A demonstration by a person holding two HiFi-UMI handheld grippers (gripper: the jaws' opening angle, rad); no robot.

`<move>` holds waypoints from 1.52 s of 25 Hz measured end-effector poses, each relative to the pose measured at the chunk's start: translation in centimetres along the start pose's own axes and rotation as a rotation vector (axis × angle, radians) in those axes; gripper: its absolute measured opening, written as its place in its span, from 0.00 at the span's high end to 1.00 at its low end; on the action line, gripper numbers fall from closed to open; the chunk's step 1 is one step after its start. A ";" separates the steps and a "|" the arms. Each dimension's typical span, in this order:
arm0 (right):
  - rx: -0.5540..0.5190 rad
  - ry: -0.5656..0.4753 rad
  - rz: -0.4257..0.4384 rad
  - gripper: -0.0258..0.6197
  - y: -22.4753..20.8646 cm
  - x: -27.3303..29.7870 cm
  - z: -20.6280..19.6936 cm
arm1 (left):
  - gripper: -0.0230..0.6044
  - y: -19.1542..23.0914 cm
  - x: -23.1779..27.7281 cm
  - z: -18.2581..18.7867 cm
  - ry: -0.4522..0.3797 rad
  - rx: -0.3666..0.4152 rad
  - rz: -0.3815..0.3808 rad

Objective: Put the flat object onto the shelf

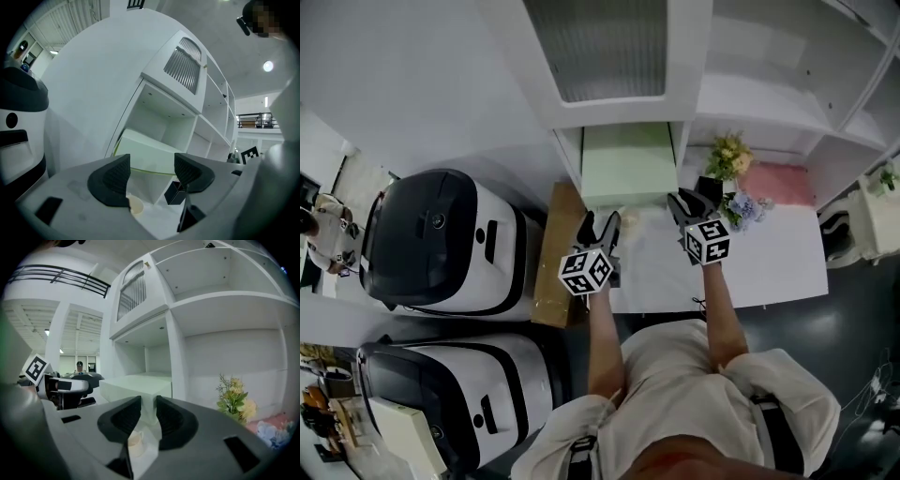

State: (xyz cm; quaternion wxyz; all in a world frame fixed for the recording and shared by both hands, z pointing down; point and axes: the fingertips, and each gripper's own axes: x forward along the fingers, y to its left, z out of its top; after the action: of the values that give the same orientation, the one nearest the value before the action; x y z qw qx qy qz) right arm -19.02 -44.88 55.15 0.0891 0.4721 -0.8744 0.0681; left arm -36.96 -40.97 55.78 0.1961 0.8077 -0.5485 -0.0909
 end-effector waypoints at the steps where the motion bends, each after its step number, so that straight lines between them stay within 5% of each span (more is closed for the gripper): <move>1: 0.002 0.000 -0.004 0.72 -0.1 0.3 0.1 | 0.49 0.0 0.1 0.2 -0.001 0.002 0.000; 18: 0.034 0.006 -0.051 0.70 -0.1 0.4 0.2 | 0.49 -2.0 -1.8 1.3 -0.016 0.088 0.014; 29: 0.035 -0.043 0.023 0.70 3.8 -5.1 -0.3 | 0.49 -6.3 -5.0 -0.7 -0.038 0.146 0.049; 38: -0.005 -0.077 0.103 0.70 4.1 -8.6 0.7 | 0.49 -10.7 -7.0 0.1 -0.098 0.208 0.174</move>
State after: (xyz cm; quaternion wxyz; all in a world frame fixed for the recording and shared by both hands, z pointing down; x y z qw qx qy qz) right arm -17.85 -35.80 52.45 0.0531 0.4285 -0.9005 0.0521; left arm -30.60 -31.08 50.78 0.0914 0.7677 -0.6318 -0.0557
